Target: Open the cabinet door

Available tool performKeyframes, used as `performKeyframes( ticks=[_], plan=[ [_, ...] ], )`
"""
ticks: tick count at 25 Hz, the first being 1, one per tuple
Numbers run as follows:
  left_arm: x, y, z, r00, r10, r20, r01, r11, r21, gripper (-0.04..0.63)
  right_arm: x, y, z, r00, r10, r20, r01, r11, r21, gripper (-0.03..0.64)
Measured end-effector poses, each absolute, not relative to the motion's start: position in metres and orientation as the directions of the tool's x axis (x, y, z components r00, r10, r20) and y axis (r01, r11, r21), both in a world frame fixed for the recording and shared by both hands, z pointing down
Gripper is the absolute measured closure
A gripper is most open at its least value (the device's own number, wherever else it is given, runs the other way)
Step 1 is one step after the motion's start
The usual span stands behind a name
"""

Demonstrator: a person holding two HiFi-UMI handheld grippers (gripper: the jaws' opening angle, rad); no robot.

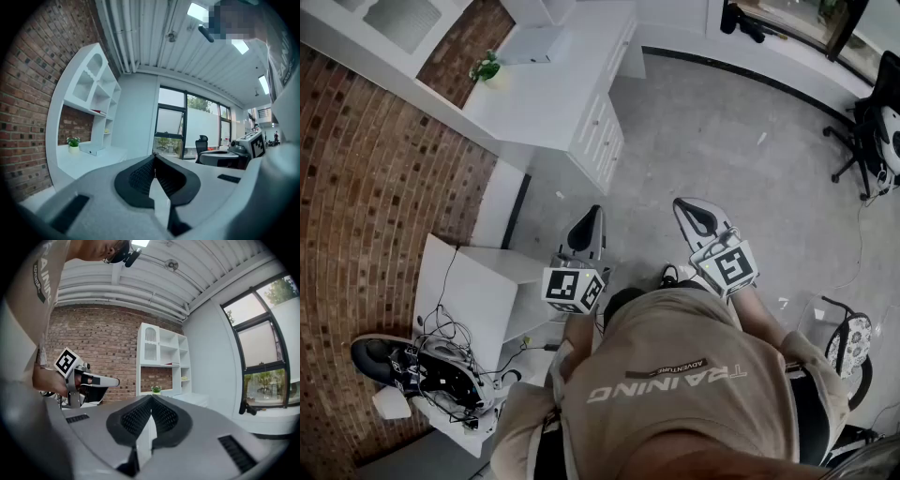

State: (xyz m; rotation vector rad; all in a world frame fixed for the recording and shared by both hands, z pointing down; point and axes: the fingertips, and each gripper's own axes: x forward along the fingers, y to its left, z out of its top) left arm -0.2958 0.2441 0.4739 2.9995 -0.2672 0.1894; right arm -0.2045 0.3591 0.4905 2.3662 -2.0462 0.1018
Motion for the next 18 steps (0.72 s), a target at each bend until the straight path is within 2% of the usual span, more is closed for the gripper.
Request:
performKeyframes(
  ticks=[10, 18],
  plan=[
    [-0.311, 0.22, 0.481, 0.959, -0.226, 0.17, -0.25, -0.959, 0.136, 0.588, -0.201, 0.348, 0.516, 0.118, -0.986, 0.121, -0.988, -0.129, -0.089, 0.603],
    [-0.299, 0.207, 0.518, 0.957, -0.187, 0.224, -0.229, -0.957, 0.179, 0.588, -0.193, 0.316, 0.533, 0.098, -0.979, 0.178, -0.989, -0.116, -0.09, 0.603]
  ],
)
